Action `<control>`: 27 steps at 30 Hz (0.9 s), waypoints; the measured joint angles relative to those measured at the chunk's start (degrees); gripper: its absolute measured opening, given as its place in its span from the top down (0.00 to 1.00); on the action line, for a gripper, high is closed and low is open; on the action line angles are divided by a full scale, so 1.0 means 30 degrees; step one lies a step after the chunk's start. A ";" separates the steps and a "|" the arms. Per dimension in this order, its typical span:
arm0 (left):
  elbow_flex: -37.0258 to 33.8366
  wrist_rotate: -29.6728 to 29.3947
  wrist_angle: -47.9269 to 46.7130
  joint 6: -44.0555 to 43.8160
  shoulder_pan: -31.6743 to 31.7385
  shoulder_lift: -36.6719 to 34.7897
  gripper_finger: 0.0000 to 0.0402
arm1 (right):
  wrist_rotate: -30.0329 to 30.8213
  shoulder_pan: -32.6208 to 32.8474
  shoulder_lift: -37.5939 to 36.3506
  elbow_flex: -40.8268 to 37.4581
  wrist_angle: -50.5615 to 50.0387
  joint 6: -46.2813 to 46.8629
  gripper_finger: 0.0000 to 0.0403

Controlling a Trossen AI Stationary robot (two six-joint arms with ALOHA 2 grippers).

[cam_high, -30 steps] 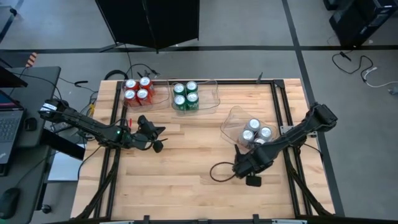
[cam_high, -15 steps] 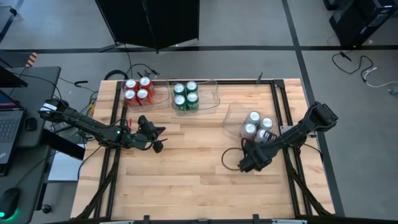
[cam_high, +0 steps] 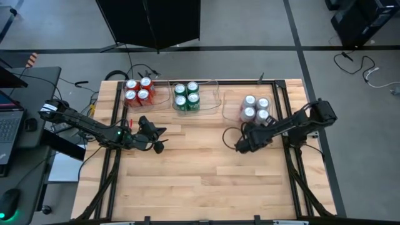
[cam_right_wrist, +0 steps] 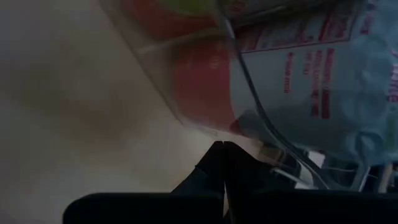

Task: Sort soda cans
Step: Move the transparent bin with sorted pink/white soda cans to the top right

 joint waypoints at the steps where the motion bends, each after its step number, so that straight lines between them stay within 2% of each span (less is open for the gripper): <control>1: 0.0000 -0.0001 0.0006 0.0000 0.0000 0.0000 1.00 | 0.0428 -0.0417 0.0000 -0.0119 0.0133 -0.0115 1.00; 11: 0.0000 -0.0006 -0.0022 0.0000 0.0007 -0.0002 1.00 | 0.3474 -0.4432 -0.0051 -0.0360 0.1491 -0.2295 1.00; 17: 0.0000 0.0319 0.0264 0.0000 0.0007 0.0000 1.00 | 0.4300 -0.6354 -0.0058 -0.0360 0.4486 -0.5200 1.00; 24: 0.0007 0.1079 0.2417 0.0642 0.0000 0.1026 1.00 | 0.4309 -0.7228 -0.0058 -0.0352 0.8510 -0.8496 1.00; 27: 0.0007 0.1100 0.3249 0.0685 0.0007 0.1844 1.00 | 0.4564 -0.7265 -0.0058 -0.0338 0.8940 -0.9701 1.00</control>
